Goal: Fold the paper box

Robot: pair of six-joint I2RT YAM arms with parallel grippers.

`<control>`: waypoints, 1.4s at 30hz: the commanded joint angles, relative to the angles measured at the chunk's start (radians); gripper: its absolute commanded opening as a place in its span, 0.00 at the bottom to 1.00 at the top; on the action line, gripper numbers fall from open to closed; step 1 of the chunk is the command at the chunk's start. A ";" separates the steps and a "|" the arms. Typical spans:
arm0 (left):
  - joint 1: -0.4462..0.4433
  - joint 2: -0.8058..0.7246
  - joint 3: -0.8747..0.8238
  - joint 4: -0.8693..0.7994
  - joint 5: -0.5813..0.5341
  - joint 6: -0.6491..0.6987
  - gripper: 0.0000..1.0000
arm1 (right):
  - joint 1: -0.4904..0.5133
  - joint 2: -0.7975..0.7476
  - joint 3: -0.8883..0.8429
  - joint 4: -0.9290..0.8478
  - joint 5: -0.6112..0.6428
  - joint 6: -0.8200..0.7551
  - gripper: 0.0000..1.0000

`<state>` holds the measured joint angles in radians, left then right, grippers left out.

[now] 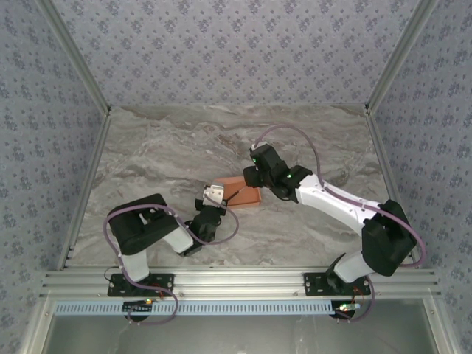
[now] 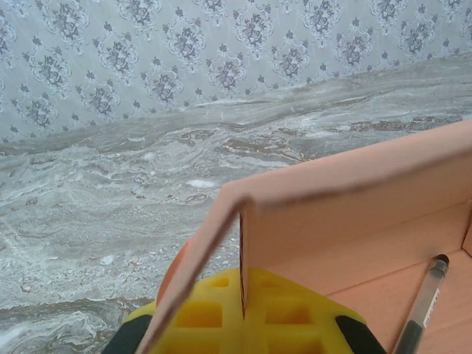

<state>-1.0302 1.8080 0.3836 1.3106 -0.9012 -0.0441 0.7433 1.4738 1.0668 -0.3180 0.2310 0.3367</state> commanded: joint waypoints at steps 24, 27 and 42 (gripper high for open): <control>-0.011 -0.094 -0.036 -0.164 0.072 -0.113 0.16 | 0.030 0.035 -0.065 0.017 0.013 0.071 0.53; -0.011 -0.109 -0.035 -0.180 0.077 -0.122 0.17 | 0.032 0.037 -0.074 0.023 0.011 0.077 0.52; -0.011 -0.203 -0.051 -0.317 0.129 -0.190 0.37 | 0.037 0.067 -0.084 0.039 0.008 0.086 0.52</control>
<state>-1.0309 1.6489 0.3439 1.0447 -0.7925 -0.1963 0.7723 1.5093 1.0016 -0.2321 0.2420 0.4114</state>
